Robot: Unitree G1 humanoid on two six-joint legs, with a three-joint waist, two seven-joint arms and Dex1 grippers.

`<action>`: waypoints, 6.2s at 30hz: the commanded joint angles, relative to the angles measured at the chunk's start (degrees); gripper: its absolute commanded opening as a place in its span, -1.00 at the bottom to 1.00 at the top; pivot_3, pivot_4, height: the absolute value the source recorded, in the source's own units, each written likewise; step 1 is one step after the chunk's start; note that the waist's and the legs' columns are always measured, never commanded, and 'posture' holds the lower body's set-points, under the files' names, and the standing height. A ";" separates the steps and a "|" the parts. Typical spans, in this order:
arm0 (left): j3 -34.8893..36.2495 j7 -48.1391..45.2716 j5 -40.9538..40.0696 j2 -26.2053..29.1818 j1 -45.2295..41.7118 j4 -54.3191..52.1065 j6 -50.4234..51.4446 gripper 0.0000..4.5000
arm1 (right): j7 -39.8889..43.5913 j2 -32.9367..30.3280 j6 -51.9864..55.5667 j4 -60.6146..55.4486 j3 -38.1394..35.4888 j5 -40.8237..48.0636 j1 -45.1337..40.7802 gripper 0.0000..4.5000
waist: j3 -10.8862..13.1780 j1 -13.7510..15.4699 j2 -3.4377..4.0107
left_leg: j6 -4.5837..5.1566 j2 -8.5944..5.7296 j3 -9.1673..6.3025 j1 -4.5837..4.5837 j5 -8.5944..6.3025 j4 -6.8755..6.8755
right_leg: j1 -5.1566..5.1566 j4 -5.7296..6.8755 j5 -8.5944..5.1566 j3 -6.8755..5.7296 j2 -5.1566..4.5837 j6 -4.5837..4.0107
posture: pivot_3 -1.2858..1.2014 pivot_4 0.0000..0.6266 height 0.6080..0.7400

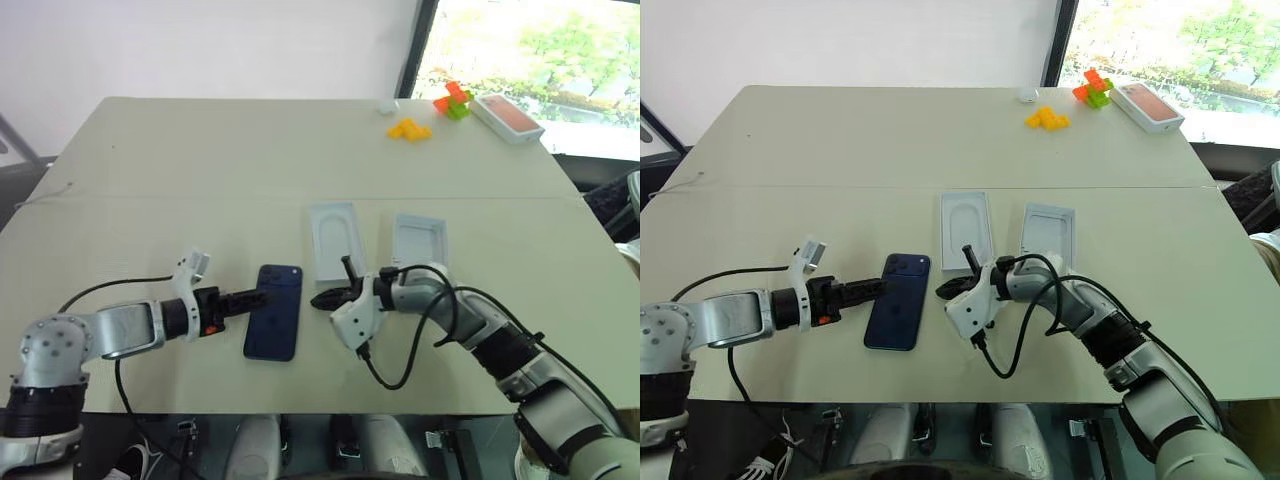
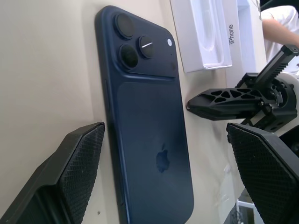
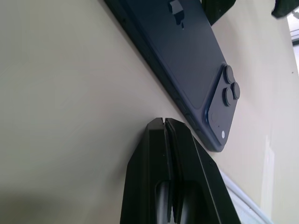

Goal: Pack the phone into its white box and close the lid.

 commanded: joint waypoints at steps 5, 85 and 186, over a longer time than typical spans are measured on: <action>-3.43 -1.13 -0.29 -0.93 0.63 1.07 0.47 0.97 | -1.76 3.28 -0.77 4.53 4.06 -4.89 -1.16 -0.96 | -0.36 -0.03 0.01 | -0.03 -0.02 0.00 0.08 0.02 -0.09 | 0.06 -0.06 0.00 0.00 0.00 0.00 | 0.03 -0.52 0.95; -8.10 -5.11 -9.34 -1.32 4.36 -1.73 -9.27 0.97 | 17.22 -1.89 15.68 -15.74 -2.54 11.91 -6.27 -0.96 | 0.16 -0.06 -0.26 | -0.21 -0.06 -0.04 -0.18 0.10 -0.76 | -0.42 -0.32 -0.25 -0.02 0.00 -0.32 | 0.03 -0.52 0.95; 12.42 -20.79 -8.38 5.52 13.95 -3.48 -16.43 -1.00 | 14.89 1.85 51.36 -20.28 -11.97 30.97 -7.00 0.00 | 0.43 -0.14 -0.10 | -0.21 -0.08 -0.03 -0.41 0.08 -1.00 | -0.70 -0.50 -0.24 -0.04 -0.04 -0.35 | 0.03 -0.52 0.95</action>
